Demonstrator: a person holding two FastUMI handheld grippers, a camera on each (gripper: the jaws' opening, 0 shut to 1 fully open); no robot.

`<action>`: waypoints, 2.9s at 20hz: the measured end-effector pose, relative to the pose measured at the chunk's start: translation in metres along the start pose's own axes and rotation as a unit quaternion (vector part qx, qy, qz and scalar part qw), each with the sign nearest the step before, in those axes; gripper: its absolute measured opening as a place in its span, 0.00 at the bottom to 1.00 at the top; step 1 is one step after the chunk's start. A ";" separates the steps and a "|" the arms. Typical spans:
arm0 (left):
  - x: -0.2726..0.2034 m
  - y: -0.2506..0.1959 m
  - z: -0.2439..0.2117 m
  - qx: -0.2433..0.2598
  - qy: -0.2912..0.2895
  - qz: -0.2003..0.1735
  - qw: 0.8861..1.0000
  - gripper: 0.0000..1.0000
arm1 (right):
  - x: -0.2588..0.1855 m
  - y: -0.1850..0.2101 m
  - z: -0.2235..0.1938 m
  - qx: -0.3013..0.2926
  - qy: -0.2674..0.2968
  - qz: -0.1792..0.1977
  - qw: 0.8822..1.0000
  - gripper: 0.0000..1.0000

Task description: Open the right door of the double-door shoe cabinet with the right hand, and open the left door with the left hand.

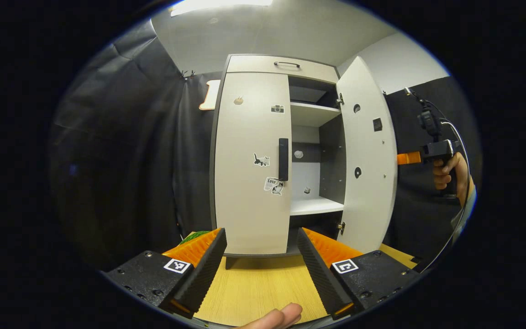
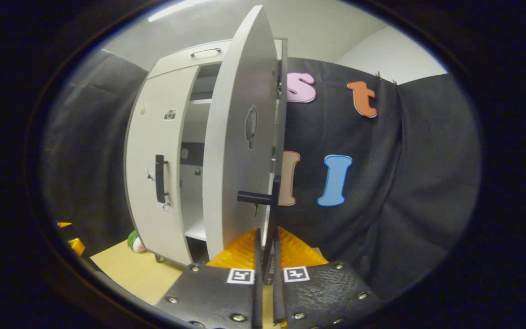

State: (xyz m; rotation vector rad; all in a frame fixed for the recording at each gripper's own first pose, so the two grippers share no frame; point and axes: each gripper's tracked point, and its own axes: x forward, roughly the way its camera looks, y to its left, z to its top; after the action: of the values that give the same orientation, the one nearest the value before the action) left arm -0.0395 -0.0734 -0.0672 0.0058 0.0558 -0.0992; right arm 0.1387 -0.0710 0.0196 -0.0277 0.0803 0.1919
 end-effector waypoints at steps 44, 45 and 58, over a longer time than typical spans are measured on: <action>0.281 -0.041 0.096 0.002 -0.019 -0.052 0.998 0.88 | -0.200 0.042 -0.034 0.085 -0.110 0.040 0.989 1.00; 0.287 -0.039 0.096 0.009 -0.017 -0.048 0.999 0.82 | -0.203 0.049 -0.036 0.077 -0.111 0.046 0.990 1.00; 0.311 -0.050 0.072 0.024 0.040 -0.042 0.998 0.28 | -0.204 0.104 -0.068 0.085 -0.093 0.033 0.992 1.00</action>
State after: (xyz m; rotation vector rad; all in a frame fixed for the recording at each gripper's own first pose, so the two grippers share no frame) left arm 0.2687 -0.1546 -0.0127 0.0555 0.1332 -0.1846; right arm -0.0862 -0.0104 -0.0335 0.1626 -0.0879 0.2526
